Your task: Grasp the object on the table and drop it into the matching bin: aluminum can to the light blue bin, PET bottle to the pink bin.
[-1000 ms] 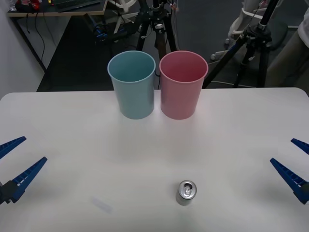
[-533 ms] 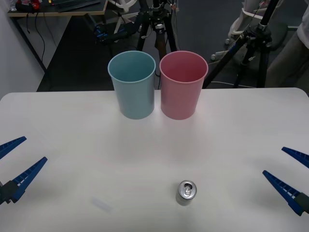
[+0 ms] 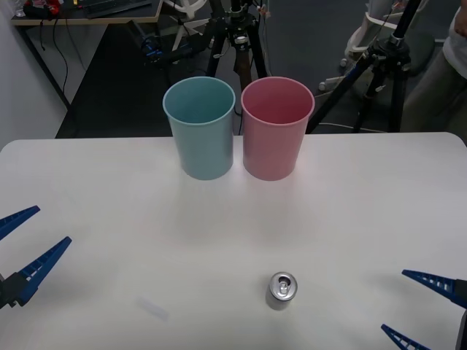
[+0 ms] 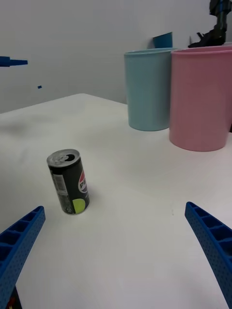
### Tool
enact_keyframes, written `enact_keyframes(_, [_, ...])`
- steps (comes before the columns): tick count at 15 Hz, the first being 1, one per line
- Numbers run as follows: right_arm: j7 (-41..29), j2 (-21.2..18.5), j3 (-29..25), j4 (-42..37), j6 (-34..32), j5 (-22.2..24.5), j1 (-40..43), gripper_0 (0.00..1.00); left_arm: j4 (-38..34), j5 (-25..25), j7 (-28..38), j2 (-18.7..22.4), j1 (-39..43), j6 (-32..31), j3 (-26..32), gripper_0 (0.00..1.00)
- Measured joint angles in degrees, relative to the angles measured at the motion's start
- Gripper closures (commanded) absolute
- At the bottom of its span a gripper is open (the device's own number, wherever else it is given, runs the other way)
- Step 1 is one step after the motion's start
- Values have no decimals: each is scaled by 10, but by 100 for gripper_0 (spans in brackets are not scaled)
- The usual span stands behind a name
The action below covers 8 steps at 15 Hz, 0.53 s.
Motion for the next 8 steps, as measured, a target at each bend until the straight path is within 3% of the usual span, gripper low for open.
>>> enact_keyframes(4, [80,1,45,48,-15,6,-4,0,0,0,0,0,0,0,0,0])
enact_keyframes(8, [115,16,80,54,4,16,-10,0,0,0,0,0,0,0,0,0])
